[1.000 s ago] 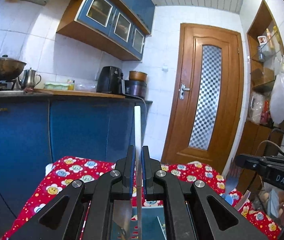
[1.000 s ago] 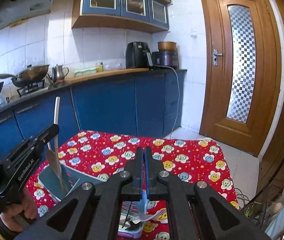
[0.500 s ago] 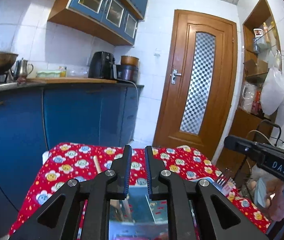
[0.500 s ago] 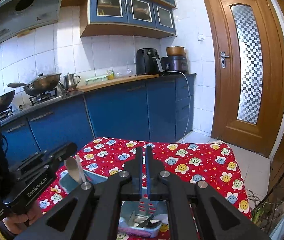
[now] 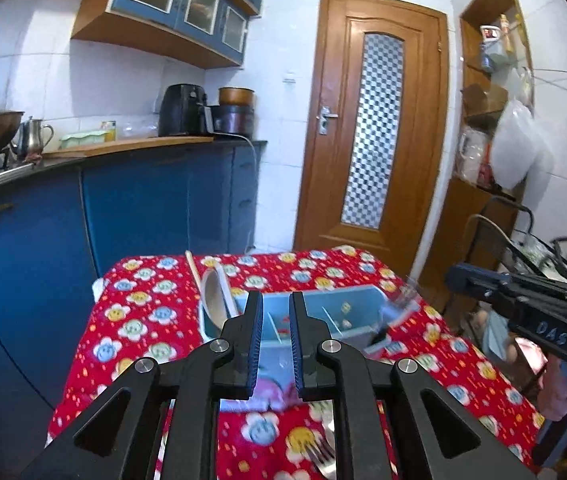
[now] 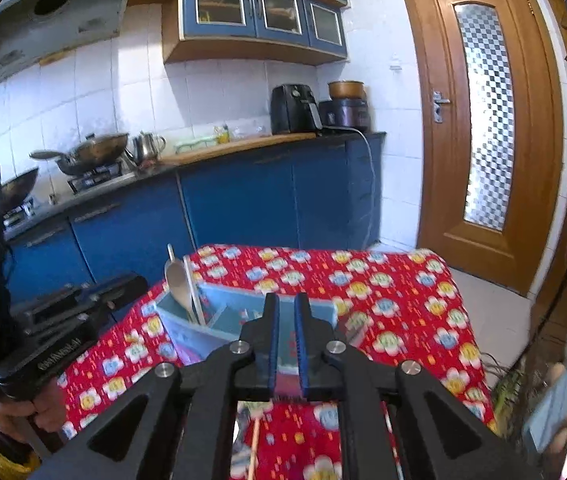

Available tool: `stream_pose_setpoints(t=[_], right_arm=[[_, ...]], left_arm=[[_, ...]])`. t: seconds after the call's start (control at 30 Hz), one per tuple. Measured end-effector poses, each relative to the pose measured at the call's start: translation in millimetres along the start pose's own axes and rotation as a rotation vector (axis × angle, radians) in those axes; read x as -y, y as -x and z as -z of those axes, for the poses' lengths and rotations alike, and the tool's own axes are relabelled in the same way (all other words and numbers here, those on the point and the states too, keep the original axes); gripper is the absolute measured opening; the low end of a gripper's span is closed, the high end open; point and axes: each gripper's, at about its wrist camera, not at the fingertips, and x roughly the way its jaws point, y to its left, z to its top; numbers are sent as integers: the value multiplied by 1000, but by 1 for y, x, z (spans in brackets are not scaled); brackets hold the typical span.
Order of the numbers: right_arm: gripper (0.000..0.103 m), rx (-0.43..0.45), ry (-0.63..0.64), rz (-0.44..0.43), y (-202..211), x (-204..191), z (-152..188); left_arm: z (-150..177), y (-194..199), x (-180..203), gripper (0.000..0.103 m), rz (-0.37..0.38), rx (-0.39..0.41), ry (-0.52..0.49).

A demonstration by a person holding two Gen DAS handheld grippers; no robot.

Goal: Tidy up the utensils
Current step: 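Lower the chopstick into the box and open the left tool, then grasp a wooden chopstick from the pile with the left tool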

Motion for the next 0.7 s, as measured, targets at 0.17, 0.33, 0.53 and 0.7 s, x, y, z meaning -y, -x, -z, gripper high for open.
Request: stream_pose_setpoints(t=[0.17,0.33,0.53,0.7], right_arm=[[12,-62,-2,12,11,-4,26],[15,-127,-23,-18,17,-5,51],[17,-164,-41,-20,28,0,75],[20,-190,-79,-22,32,8,89]], left_arm=[[16,10,13,13,20,-67,-24],[38,15,24,13,48,-156,-44],[62,17,35,13,50,-262,-92],[80,14,40,13,47,-336,-110]])
